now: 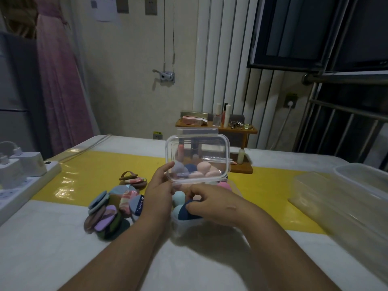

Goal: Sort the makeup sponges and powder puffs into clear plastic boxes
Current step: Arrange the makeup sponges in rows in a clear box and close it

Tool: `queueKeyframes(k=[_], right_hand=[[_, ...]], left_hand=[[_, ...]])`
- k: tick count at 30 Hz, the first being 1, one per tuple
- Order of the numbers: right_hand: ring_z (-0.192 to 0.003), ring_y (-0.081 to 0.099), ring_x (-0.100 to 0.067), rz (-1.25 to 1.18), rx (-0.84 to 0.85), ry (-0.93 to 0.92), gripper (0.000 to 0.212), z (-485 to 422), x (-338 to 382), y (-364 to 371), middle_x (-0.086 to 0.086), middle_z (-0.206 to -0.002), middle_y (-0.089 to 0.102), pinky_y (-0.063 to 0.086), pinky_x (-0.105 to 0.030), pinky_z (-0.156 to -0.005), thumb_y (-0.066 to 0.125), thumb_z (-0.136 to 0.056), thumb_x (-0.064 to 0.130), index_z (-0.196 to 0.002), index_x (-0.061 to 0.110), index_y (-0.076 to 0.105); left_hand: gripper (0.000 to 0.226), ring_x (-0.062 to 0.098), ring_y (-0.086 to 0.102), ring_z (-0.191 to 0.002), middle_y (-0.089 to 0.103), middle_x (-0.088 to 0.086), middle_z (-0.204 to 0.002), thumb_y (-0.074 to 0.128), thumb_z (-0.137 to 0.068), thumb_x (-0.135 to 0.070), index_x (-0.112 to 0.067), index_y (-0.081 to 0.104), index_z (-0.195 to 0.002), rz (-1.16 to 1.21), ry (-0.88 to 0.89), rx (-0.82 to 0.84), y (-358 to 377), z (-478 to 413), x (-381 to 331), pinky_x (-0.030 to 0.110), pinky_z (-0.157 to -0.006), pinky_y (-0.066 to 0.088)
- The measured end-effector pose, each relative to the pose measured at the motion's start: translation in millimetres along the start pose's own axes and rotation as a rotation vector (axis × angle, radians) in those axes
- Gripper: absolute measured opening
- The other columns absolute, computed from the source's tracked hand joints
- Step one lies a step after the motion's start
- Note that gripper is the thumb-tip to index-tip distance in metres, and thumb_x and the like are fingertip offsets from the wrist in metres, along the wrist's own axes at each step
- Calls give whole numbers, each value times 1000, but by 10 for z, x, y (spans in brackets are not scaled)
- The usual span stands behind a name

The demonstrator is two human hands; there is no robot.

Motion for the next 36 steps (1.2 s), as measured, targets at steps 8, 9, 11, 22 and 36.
queueKeyframes(k=[8, 9, 11, 22, 36], right_hand=[[-75, 50, -7, 25, -12, 92, 20, -78, -68, 34, 10, -89, 59, 39, -22, -61, 76, -81, 25, -93, 22, 60], [-74, 49, -9, 45, -29, 90, 21, -89, -58, 31, 7, -89, 60, 40, -24, -61, 75, -80, 23, -93, 20, 59], [-74, 50, -11, 73, -50, 83, 21, -92, -30, 34, 5, -90, 61, 42, -26, -63, 75, -80, 23, -93, 18, 59], [-82, 58, -3, -128, 44, 77, 9, 13, -9, -8, 12, -92, 65, 49, -20, -68, 65, -89, 38, -85, 30, 67], [-89, 48, -9, 60, 213, 108, 26, 71, 109, 33, 5, -106, 53, 40, -22, -72, 52, -97, 42, -112, 26, 65]], left_hand=[[49, 21, 71, -85, 69, -4, -101, 40, -95, 3, -38, 66, -104, 33, 0, 7, 20, 41, -21, 31, -63, 59], [50, 22, 72, -86, 69, -2, -103, 40, -93, 4, -37, 67, -104, 34, 3, 7, 20, 37, -20, 33, -65, 60], [52, 24, 72, -88, 69, 1, -106, 40, -92, 5, -37, 67, -105, 35, 3, 2, 16, 26, -11, 34, -67, 60], [56, 28, 65, -104, 64, 2, -118, 40, -91, 5, -43, 66, -104, -48, 20, -5, -13, -24, 17, 49, -86, 59], [52, 26, 69, -96, 66, 3, -114, 39, -95, 3, -40, 65, -108, -4, 15, 1, -10, -29, 26, 36, -70, 62]])
Point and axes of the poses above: each hand's wrist, its own z-axis away from the middle knuckle, its own y-axis out of the palm, x = y × z, the point moved 6 cm from there along -z, towards the middle knuckle
